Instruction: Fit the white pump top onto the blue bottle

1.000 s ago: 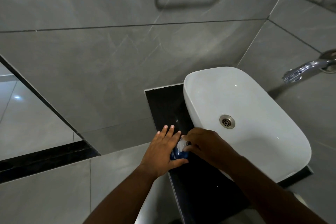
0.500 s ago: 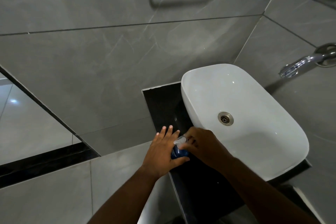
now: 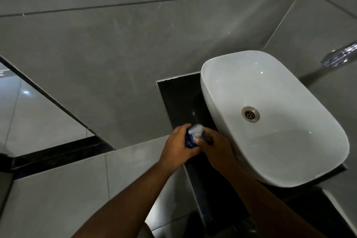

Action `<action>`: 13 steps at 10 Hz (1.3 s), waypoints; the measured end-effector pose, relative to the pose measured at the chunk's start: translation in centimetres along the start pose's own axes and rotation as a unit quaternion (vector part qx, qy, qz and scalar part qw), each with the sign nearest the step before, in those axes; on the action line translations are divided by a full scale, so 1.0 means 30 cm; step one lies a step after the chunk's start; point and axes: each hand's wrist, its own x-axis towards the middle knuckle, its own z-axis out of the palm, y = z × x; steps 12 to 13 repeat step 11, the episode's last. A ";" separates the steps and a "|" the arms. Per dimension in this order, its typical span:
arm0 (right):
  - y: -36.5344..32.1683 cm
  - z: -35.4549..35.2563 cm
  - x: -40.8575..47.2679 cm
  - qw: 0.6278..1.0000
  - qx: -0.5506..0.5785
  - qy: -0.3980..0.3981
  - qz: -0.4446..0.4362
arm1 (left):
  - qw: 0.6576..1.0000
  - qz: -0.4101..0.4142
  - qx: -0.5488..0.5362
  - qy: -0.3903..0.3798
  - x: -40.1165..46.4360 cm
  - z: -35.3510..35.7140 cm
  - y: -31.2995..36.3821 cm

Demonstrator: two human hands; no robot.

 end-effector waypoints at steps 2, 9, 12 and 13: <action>-0.016 0.080 0.187 0.994 -0.078 0.074 -0.010 | 0.998 -0.020 -0.035 0.046 0.159 -0.071 -0.028; -0.168 0.237 0.763 0.993 -0.074 0.091 0.016 | 0.992 -0.094 -0.055 0.067 0.667 -0.337 -0.105; -0.487 0.037 0.712 0.963 0.053 0.197 -0.175 | 0.986 -0.068 0.126 0.088 0.618 -0.375 -0.113; -0.487 0.037 0.712 0.963 0.053 0.197 -0.175 | 0.986 -0.068 0.126 0.088 0.618 -0.375 -0.113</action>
